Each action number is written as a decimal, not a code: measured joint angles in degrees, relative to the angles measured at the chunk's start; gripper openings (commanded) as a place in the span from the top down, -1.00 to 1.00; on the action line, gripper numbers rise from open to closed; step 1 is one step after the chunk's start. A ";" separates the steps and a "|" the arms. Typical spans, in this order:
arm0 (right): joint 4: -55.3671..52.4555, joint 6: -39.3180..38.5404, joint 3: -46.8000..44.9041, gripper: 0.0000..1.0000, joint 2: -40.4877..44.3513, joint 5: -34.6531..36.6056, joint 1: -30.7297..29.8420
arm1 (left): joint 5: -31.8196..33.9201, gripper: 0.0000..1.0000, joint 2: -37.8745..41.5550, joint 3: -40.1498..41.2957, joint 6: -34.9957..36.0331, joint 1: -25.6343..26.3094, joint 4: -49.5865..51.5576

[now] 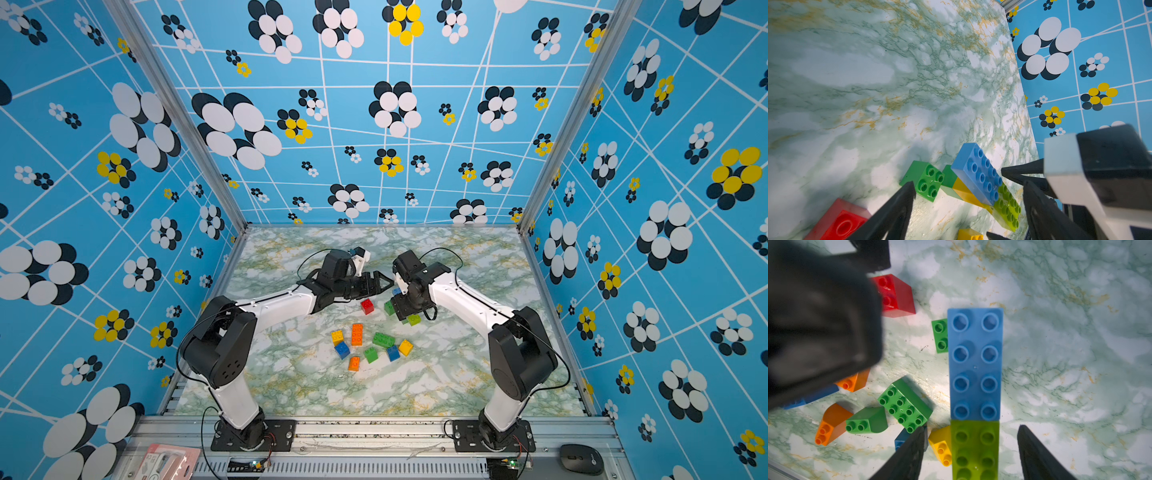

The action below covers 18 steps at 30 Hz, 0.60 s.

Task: Assemble a fork with lego
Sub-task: Assemble the lego brick with the lego brick, then pick up the lego brick from the center of the board.

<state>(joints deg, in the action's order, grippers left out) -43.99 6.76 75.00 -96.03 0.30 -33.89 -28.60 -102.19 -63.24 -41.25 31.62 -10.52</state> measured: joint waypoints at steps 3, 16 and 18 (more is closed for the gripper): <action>1.51 0.70 -2.56 -0.35 4.42 1.33 0.00 | 1.25 -0.70 2.23 1.18 0.55 0.02 1.31; 5.40 9.94 -6.58 -0.18 14.99 8.20 -12.72 | 9.20 -0.70 22.99 16.61 2.14 3.30 6.71; 6.01 12.44 -6.56 -0.16 14.12 8.90 -15.56 | 10.51 -0.69 26.18 19.78 1.62 3.39 7.89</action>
<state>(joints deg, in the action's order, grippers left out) -37.98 19.20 68.45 -81.91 9.19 -49.45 -18.09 -76.01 -43.46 -39.64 35.00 -2.63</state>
